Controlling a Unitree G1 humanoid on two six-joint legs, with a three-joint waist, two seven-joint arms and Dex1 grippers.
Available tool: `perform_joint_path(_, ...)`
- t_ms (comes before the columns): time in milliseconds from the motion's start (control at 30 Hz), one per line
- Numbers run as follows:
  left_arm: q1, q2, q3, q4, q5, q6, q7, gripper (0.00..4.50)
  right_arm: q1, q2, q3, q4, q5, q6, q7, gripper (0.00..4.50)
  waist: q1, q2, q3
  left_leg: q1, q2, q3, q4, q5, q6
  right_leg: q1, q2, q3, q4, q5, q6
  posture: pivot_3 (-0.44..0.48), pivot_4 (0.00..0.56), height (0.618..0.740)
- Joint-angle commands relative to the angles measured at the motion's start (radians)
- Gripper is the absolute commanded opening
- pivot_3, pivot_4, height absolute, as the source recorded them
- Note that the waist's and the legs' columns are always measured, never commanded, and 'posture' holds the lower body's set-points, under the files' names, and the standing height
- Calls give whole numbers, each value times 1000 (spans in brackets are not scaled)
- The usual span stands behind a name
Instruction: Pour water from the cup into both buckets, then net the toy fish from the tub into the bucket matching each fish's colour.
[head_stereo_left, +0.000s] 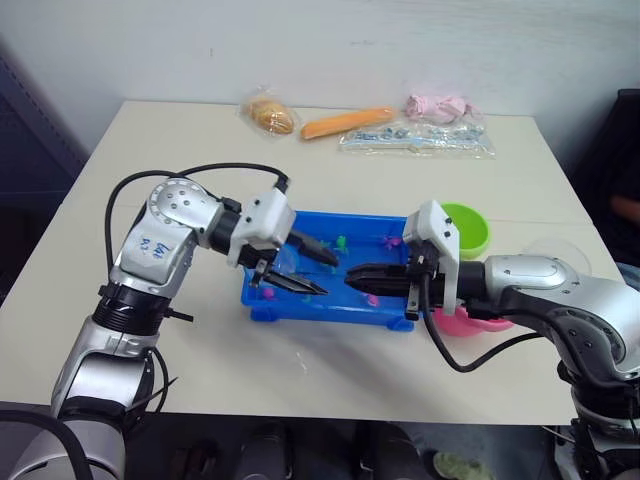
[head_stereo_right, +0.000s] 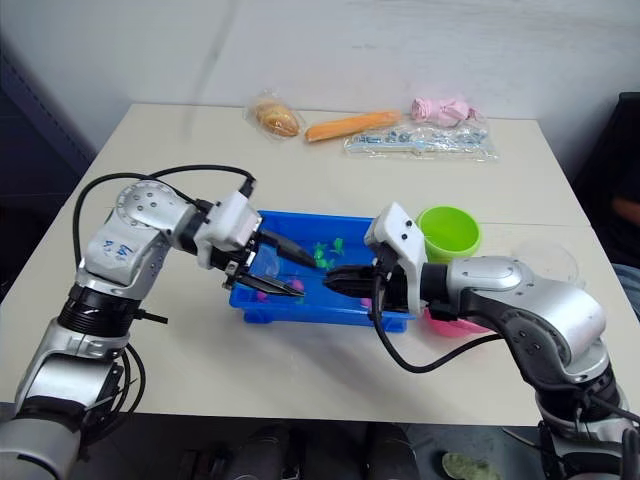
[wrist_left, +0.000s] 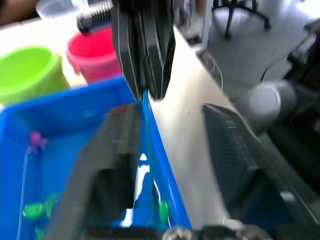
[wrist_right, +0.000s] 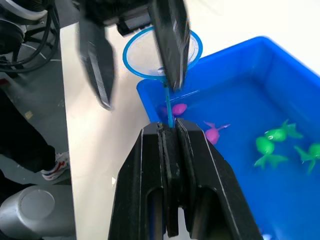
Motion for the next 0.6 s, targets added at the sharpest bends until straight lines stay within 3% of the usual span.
perform_joint_path(33, -11, 42, 154, 12, -96, 59, 54, 4186, -9, -92, -103, 7, -18, -47, 64, 0, 0, 0, 0, 0, 0, 0, 0, 0, 0, 0, 0, 0, 0, 0, 0, 0, 150, 740)
perform_joint_path(67, -11, 58, 184, 29, -104, 67, 69, 4452, -1, -122, -121, 12, -25, -56, 79, 0, 0, 0, 0, 0, 0, -1, 0, 0, 0, 0, 0, 1, 0, 0, 0, 0, 150, 740)
perform_joint_path(233, 57, 156, 257, 108, -66, 40, 81, 4452, 66, -223, -205, 30, -28, -52, 118, 0, -2, 0, 0, 1, 0, 0, -1, 0, 0, 0, 0, 0, 0, 0, 0, 0, 150, 740)
perform_joint_path(367, 143, 167, 293, 139, -51, 5, 119, 4452, 107, -221, -261, 50, 50, 77, 56, 0, -1, 0, 0, 1, 0, 1, 0, 0, 0, 0, 0, 1, 0, 0, 0, 0, 150, 740)
perform_joint_path(600, 280, 150, 289, 38, -91, 47, 136, 4452, 144, -155, -300, 75, 94, 315, -146, 0, 2, 0, 0, 1, 0, 1, 0, 0, 0, 1, 0, 1, 0, 0, 0, 0, 150, 740)
